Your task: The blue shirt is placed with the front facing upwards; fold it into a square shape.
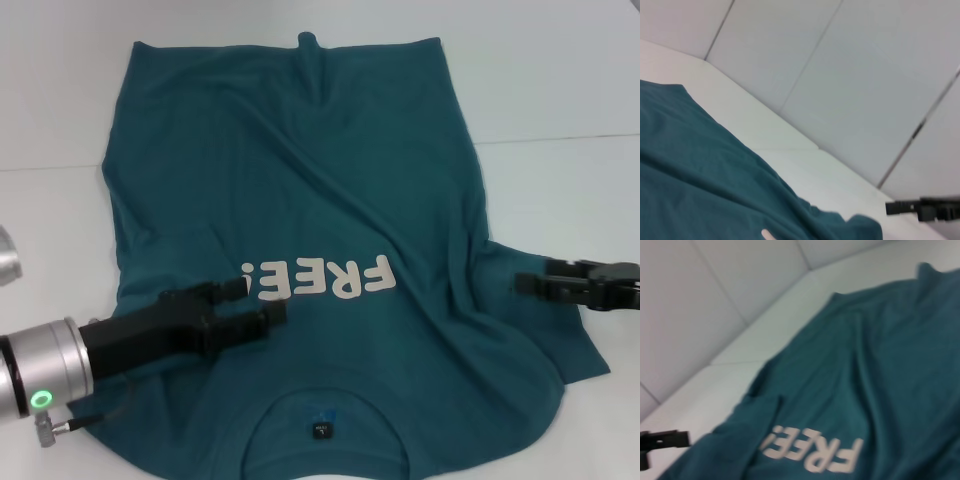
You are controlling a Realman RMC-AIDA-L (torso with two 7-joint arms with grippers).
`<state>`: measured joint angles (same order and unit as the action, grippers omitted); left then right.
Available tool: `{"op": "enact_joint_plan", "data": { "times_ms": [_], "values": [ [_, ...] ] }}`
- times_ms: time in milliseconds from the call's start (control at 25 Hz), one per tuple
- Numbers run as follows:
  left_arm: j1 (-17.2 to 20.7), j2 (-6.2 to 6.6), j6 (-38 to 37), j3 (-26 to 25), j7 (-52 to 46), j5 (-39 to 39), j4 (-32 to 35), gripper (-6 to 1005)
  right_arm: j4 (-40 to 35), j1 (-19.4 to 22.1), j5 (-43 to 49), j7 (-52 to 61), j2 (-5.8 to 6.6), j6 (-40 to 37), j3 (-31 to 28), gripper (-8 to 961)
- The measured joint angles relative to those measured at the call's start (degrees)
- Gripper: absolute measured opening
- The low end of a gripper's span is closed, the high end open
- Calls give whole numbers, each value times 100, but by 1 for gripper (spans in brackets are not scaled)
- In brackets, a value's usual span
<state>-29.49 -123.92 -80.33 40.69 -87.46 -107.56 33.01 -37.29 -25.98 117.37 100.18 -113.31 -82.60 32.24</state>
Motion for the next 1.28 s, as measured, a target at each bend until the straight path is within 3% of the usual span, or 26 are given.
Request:
{"op": "enact_joint_plan", "data": {
  "times_ms": [160,400,1280],
  "values": [
    [51,0,-103,149,730,-57,-1,818,-189,61,344,497,43,112,-19,911],
    [131,-21,-170,333,1390,-68,-5,908,-224,27,533,1201,83,291,3,910],
    [97,-18,-179,430,1370,-37,-23,908,-95,-60,541,1392,-112,1245,40,881]
  ]
}}
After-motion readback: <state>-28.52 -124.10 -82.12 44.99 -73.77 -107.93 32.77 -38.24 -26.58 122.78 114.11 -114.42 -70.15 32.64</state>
